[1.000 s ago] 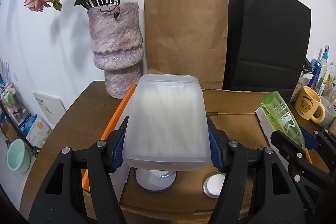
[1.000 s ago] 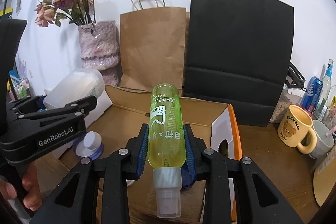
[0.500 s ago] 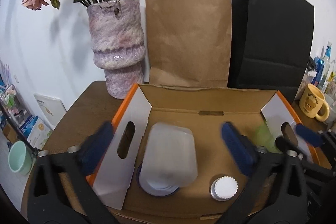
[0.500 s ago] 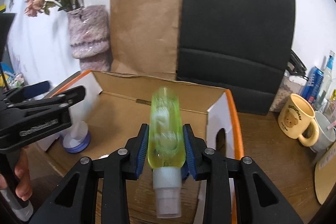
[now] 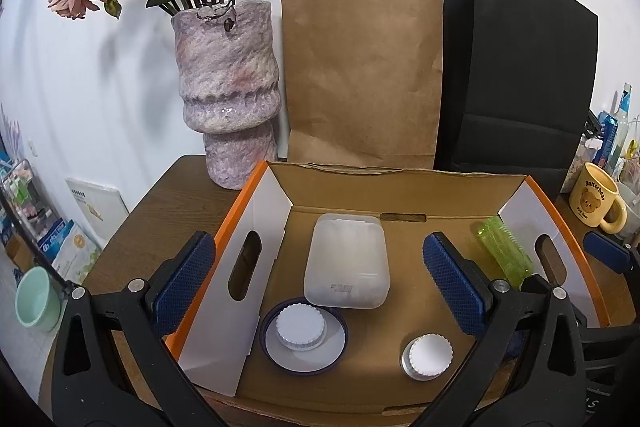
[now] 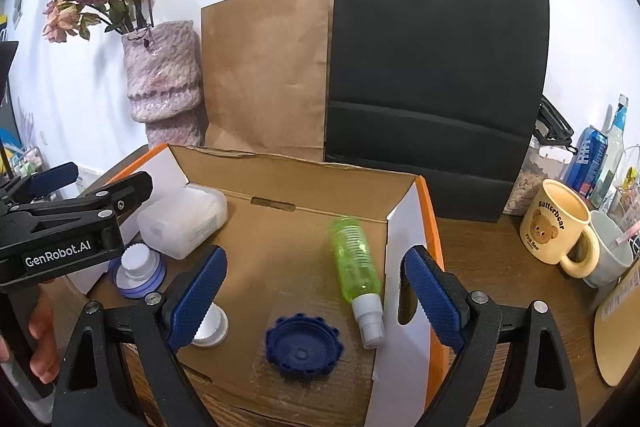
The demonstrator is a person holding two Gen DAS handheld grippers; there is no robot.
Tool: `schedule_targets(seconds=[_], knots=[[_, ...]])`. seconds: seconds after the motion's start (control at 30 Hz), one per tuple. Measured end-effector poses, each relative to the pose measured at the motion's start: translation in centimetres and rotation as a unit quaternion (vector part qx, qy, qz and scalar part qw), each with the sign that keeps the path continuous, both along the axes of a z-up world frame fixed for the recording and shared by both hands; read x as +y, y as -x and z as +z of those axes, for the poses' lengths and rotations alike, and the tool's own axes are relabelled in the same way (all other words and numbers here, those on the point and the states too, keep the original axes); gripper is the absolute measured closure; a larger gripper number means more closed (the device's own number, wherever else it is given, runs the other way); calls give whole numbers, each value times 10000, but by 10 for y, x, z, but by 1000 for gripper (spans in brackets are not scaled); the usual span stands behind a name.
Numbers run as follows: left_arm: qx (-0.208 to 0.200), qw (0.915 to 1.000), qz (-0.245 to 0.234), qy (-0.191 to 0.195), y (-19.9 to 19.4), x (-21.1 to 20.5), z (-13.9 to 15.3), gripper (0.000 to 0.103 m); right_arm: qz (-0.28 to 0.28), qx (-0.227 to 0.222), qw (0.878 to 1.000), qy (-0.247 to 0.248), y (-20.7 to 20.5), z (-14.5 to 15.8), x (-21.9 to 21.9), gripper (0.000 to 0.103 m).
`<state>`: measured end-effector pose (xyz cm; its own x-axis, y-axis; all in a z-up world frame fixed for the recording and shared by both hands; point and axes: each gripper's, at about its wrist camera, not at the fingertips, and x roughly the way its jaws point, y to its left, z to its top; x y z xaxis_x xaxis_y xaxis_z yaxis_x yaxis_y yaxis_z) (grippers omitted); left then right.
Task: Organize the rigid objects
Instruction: 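Open the left gripper releasing the container while the right gripper releases the green bottle, then withdraw both tools from the box back over the table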
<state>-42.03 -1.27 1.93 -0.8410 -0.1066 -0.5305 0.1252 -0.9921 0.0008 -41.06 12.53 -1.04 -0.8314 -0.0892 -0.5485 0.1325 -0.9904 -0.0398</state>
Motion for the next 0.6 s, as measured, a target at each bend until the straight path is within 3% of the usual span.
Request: schedule_targets(seconds=[0.4,0.6], knots=[[118,9999,-13,-108,-12,-2,8,0,53,89,9999,-35,-11,5,-1,9],[175,9998,-61,24,-25,3,9,0,63,158,9998,-78,-24,7,1,9]])
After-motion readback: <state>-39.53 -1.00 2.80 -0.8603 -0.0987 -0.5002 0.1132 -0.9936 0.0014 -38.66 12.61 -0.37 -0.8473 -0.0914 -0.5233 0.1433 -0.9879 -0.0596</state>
